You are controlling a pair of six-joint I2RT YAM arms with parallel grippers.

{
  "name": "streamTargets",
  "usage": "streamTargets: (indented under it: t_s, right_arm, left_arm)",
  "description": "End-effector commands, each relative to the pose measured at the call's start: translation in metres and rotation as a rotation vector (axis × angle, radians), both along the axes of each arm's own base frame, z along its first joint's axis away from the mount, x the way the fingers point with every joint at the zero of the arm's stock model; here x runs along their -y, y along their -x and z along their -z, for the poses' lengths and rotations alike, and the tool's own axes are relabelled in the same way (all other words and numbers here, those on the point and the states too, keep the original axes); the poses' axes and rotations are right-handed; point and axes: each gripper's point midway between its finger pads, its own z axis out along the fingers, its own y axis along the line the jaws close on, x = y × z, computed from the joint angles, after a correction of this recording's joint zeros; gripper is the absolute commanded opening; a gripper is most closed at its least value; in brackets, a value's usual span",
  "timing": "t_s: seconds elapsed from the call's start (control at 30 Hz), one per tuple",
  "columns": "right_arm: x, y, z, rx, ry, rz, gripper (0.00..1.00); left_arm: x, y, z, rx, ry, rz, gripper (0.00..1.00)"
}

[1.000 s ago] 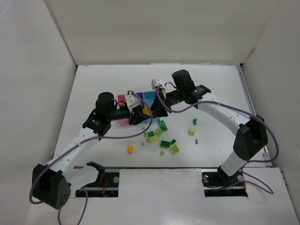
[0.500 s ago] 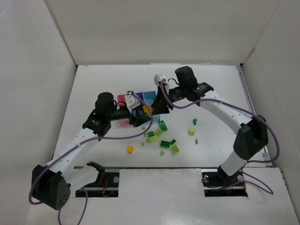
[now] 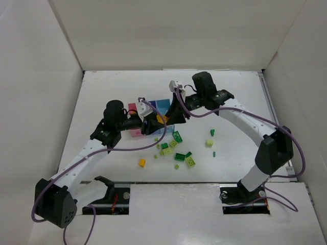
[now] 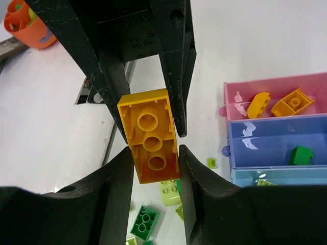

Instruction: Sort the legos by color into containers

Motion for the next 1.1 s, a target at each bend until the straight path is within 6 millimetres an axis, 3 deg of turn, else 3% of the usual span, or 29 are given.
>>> streamTargets:
  t_s: [0.0,0.17,0.27,0.33,0.4,0.43,0.5,0.53,0.57,0.63,0.7,0.87,1.03,1.07]
  right_arm:
    - [0.026,-0.045,-0.039,0.104,-0.041,0.212,0.00]
    - [0.072,-0.083,-0.054,0.131,-0.046,0.405,0.00]
    - [0.092,-0.093,-0.059,0.133,-0.047,0.470,0.00]
    - [0.093,-0.095,-0.060,0.143,-0.048,0.480,0.00]
    - [0.093,-0.096,-0.052,0.118,-0.039,0.495,0.00]
    - [0.093,-0.096,-0.052,0.118,-0.039,0.495,0.00]
    - [0.095,-0.099,-0.042,0.100,-0.023,0.521,0.00]
    - [0.097,-0.100,-0.045,0.111,-0.023,0.535,0.00]
    - [0.099,-0.101,-0.042,0.098,-0.011,0.556,0.00]
    - [0.102,-0.102,-0.036,0.095,0.005,0.582,0.00]
    - [0.110,-0.107,-0.034,0.102,0.018,0.623,0.00]
    - [0.116,-0.107,-0.033,0.107,0.024,0.650,0.00]
    - [0.121,-0.110,-0.033,0.100,0.027,0.671,0.00]
    - [0.121,-0.110,-0.033,0.100,0.027,0.671,0.00]
  left_arm:
    - [0.005,0.012,-0.011,0.015,0.030,0.067,0.22]
    - [-0.002,0.005,0.001,-0.033,0.024,-0.033,0.22]
    - [-0.006,-0.001,0.012,-0.073,0.013,-0.089,0.22]
    - [-0.007,-0.008,0.007,-0.071,0.031,-0.132,0.22]
    - [-0.021,-0.049,0.010,-0.139,0.044,-0.377,0.28]
    - [-0.018,-0.053,0.009,-0.172,0.055,-0.383,0.29]
    - [-0.030,-0.081,0.020,-0.235,0.035,-0.553,0.29]
    - [-0.036,-0.097,0.035,-0.324,0.033,-0.623,0.27]
    - [-0.034,-0.107,0.030,-0.341,0.049,-0.636,0.27]
    - [-0.033,-0.124,0.051,-0.419,0.020,-0.691,0.25]
    - [-0.035,-0.139,0.050,-0.457,0.022,-0.760,0.23]
    - [-0.048,-0.158,0.073,-0.531,-0.022,-0.914,0.24]
    - [-0.058,-0.160,0.097,-0.590,-0.083,-0.990,0.33]
    - [-0.060,-0.159,0.099,-0.600,-0.085,-1.005,0.40]
